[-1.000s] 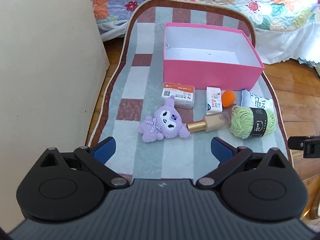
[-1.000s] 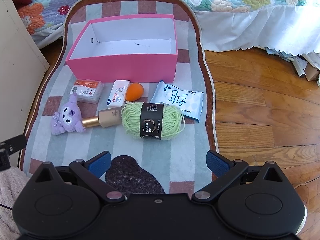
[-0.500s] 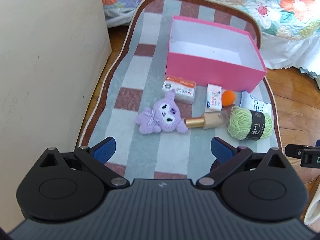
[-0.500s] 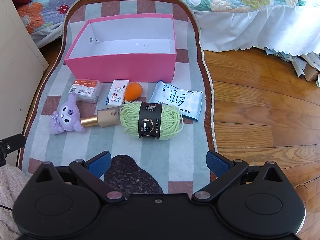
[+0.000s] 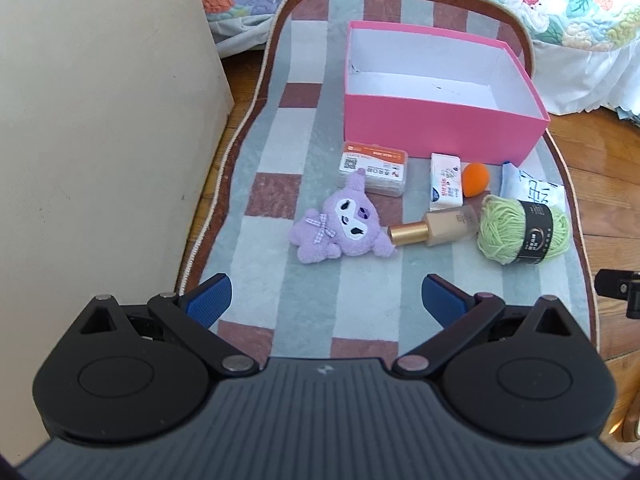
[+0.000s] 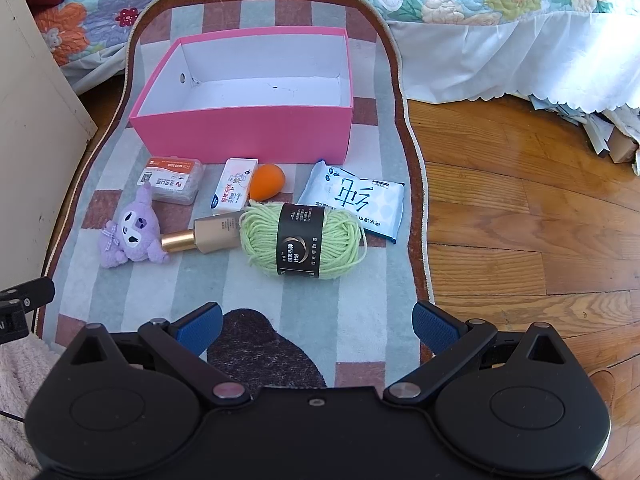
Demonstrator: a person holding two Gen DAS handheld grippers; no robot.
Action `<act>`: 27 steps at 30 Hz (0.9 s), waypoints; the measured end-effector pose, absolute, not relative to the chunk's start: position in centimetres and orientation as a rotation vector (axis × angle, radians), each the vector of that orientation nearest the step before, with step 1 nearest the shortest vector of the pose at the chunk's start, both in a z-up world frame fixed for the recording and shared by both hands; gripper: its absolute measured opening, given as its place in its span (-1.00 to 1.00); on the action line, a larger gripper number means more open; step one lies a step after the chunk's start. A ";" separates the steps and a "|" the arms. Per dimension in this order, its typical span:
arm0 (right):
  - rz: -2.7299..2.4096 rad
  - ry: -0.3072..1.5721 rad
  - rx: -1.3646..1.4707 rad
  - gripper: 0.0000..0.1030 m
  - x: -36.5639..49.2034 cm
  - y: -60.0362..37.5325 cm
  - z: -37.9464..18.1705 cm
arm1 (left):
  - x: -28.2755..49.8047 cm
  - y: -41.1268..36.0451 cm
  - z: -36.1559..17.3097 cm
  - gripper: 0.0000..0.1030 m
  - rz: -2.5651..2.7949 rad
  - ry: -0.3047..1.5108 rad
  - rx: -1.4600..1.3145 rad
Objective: Organize objects
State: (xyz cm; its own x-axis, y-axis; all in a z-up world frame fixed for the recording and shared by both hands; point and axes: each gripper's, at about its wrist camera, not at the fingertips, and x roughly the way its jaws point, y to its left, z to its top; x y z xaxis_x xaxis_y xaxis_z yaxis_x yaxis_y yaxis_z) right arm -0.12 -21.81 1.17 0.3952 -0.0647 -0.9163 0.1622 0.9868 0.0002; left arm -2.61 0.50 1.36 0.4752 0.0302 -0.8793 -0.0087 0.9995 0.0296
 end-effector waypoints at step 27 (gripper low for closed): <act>-0.016 0.971 0.041 0.99 -1.1 -21.7 5.7 | -0.8 -1.3 6.3 0.96 -0.124 0.990 -0.003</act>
